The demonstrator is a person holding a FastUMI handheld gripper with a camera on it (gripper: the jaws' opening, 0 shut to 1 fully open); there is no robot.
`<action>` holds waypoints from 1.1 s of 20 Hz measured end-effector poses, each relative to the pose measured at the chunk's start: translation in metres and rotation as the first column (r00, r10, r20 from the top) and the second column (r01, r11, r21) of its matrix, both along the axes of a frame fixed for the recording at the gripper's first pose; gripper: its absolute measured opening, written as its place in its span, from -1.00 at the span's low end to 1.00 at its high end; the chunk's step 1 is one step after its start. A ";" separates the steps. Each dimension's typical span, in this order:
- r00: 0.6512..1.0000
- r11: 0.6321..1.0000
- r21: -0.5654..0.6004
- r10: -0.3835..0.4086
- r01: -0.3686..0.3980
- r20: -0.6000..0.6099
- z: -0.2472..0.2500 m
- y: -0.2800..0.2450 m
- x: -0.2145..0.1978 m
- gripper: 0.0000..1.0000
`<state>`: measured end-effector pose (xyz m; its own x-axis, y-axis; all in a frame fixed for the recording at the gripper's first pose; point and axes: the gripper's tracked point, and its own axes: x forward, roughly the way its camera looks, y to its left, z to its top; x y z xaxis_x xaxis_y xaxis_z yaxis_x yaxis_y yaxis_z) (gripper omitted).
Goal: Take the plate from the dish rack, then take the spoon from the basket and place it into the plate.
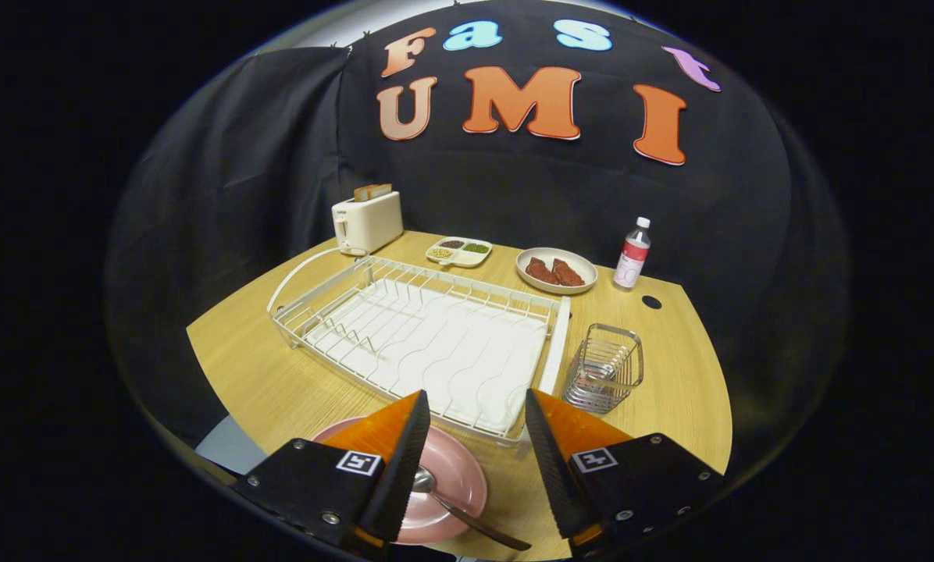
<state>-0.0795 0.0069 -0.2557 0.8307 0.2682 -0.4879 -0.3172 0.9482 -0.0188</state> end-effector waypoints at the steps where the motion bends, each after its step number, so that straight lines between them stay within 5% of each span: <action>1: 1.000 1.000 0.011 -0.013 0.013 0.019 0.010 -0.003 0.003 0.50; 7: 0.979 0.995 0.057 -0.086 0.076 0.185 0.088 -0.022 0.025 0.69; 13: 0.921 0.988 0.106 -0.146 0.115 0.360 0.170 -0.034 0.035 0.74; 22: 0.866 0.979 0.156 -0.192 0.134 0.462 0.221 -0.032 0.034 0.73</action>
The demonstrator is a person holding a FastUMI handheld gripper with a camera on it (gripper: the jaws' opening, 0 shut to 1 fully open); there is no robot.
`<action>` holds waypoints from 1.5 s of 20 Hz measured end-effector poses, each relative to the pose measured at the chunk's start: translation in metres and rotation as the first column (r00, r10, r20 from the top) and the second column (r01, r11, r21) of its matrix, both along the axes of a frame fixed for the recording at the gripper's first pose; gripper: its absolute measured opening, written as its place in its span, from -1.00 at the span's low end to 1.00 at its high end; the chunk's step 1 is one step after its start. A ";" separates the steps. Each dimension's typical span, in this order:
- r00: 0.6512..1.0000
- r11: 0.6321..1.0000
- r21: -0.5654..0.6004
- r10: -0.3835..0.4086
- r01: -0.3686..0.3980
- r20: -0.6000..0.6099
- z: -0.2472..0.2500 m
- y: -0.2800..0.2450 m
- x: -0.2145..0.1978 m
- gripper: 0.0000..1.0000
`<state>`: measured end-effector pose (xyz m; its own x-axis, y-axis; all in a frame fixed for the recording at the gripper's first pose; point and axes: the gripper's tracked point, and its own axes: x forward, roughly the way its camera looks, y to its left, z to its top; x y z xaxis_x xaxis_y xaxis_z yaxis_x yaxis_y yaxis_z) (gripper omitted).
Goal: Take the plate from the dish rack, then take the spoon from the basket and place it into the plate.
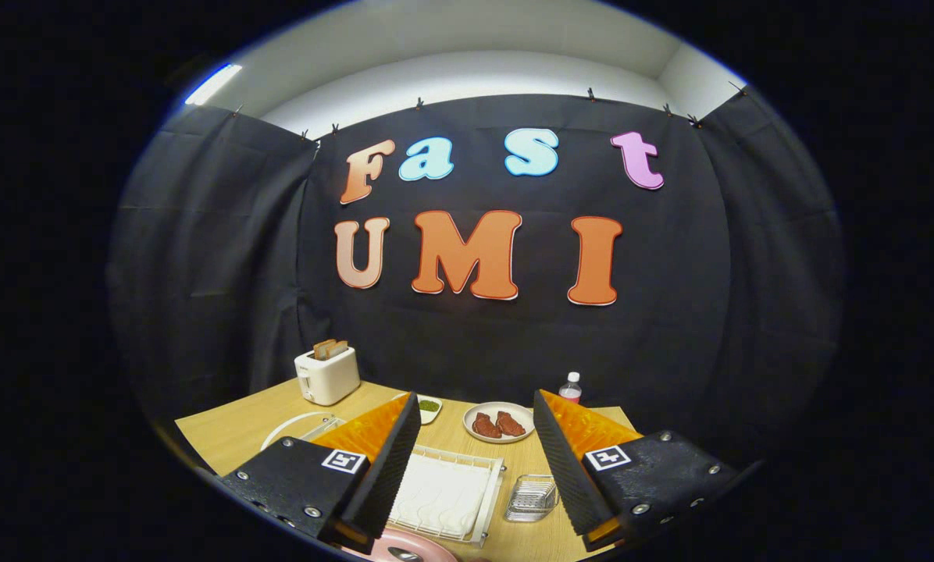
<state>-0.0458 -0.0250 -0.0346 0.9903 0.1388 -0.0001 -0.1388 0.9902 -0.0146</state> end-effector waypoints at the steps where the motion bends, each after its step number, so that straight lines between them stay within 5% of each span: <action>1: 1.000 1.000 0.002 -0.003 0.003 0.021 0.008 -0.001 0.000 0.73; 30: 0.999 1.000 -0.013 0.014 -0.014 0.045 0.020 0.020 0.013 0.73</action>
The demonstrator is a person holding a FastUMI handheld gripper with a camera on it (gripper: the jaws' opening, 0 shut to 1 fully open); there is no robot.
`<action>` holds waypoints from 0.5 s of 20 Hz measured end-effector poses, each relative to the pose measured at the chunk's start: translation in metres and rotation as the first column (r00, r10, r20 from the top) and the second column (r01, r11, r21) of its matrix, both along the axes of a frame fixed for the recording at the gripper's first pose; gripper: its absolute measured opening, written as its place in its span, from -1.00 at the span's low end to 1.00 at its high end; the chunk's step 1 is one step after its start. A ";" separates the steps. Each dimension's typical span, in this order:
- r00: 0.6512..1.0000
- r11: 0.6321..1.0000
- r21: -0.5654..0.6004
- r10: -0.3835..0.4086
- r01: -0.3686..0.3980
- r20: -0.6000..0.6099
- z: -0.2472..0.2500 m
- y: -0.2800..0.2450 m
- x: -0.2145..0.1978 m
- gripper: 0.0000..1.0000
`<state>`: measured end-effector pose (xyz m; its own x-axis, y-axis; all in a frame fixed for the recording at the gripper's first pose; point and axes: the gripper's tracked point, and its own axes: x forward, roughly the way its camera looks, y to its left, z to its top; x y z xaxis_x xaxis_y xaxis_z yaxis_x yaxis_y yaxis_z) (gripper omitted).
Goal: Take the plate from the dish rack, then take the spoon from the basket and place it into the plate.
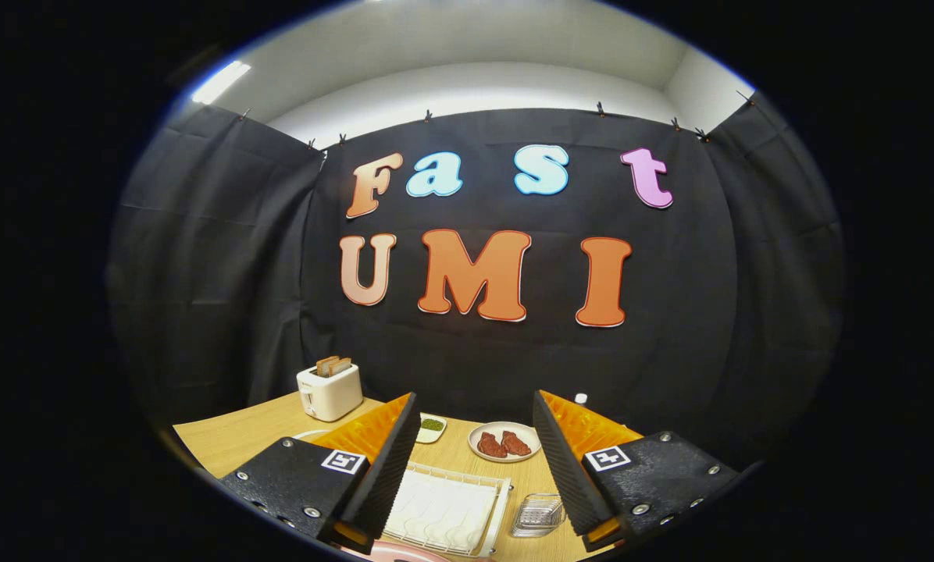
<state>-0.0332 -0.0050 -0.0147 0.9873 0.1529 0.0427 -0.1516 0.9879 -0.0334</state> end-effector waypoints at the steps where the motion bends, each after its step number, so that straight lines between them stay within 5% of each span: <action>1: 1.000 1.000 0.000 0.003 -0.003 -0.001 -0.001 0.000 0.000 0.73; 10: 1.000 1.000 -0.023 0.016 -0.016 0.003 0.007 0.007 0.008 0.73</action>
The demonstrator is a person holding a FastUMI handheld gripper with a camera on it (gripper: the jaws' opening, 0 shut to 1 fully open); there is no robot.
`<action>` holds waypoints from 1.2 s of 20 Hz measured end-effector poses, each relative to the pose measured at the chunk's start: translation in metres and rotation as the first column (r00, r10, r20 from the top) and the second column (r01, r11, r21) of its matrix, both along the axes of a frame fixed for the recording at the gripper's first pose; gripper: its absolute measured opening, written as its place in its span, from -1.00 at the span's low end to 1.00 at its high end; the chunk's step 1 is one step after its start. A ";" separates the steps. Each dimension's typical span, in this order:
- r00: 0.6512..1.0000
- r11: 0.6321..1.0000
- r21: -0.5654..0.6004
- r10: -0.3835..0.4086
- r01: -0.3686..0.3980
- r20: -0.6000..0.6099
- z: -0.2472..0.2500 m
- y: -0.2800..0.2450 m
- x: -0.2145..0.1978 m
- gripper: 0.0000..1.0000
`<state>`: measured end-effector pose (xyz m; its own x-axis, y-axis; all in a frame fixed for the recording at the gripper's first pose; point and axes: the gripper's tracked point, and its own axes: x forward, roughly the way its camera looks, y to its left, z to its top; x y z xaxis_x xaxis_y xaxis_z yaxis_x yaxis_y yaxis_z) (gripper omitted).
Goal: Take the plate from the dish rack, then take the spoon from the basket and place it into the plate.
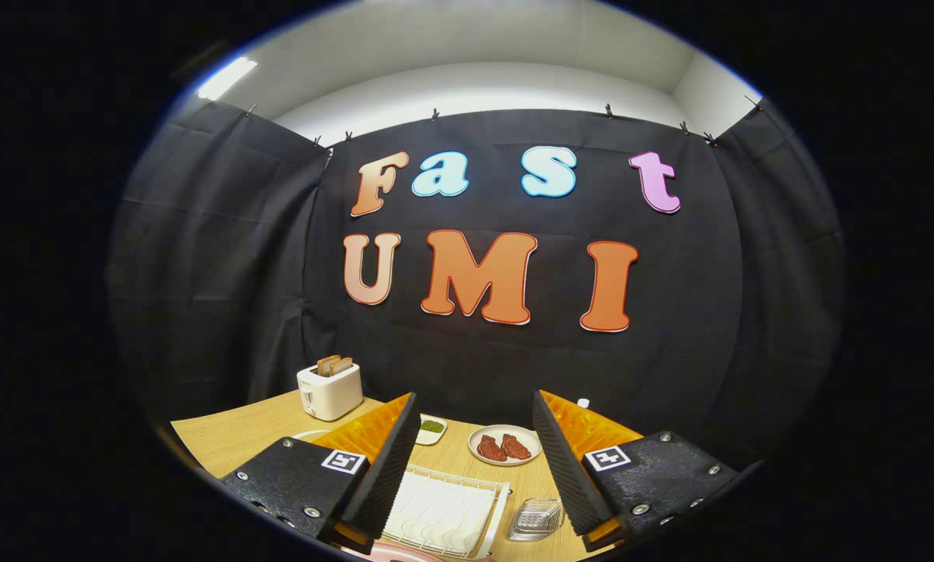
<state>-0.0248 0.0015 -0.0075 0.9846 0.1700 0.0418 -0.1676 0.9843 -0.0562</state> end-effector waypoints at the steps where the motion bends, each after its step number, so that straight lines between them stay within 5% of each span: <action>1: 1.000 1.000 -0.001 0.006 -0.006 0.002 0.001 0.002 0.000 0.73; 24: 0.994 0.996 0.009 -0.090 0.089 0.064 0.015 -0.038 -0.021 0.81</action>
<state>-0.0460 -0.0369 0.0070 0.9910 0.0810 0.1067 -0.0751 0.9955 -0.0582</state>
